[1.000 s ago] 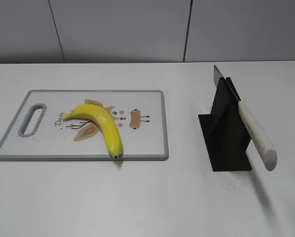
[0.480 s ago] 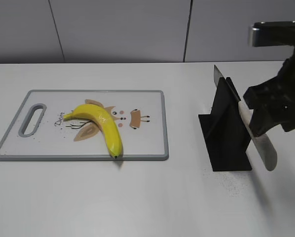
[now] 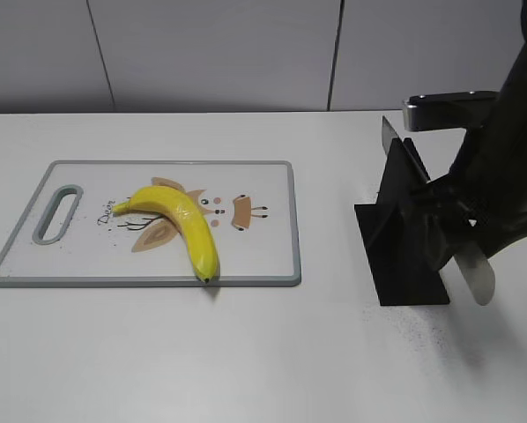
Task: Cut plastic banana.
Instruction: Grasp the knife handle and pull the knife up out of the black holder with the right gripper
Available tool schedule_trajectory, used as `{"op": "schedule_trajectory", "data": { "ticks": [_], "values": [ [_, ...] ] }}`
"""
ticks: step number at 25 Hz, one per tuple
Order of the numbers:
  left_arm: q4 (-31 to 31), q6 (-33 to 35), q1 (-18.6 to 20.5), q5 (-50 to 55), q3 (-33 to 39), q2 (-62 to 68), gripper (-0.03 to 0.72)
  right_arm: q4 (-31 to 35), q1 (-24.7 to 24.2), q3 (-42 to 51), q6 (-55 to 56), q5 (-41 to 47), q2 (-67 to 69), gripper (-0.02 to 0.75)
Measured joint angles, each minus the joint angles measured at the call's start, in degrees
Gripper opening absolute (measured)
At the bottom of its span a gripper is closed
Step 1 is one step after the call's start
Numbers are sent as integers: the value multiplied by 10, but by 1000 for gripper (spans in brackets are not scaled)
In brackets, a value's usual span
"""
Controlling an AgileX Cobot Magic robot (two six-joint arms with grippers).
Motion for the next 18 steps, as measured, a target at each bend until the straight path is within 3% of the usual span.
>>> {"op": "schedule_trajectory", "data": {
  "ticks": [7,9,11,18],
  "values": [
    [0,0,0,0,0,0,590,0,0,-1,12,-1,19,333],
    [0,0,0,0,0,0,590,0,0,-1,13,-1,19,288],
    [0,0,0,0,0,0,590,0,0,-1,18,1,19,175],
    [0,0,0,0,0,0,590,-1,0,-1,39,2,19,163]
  ]
}}
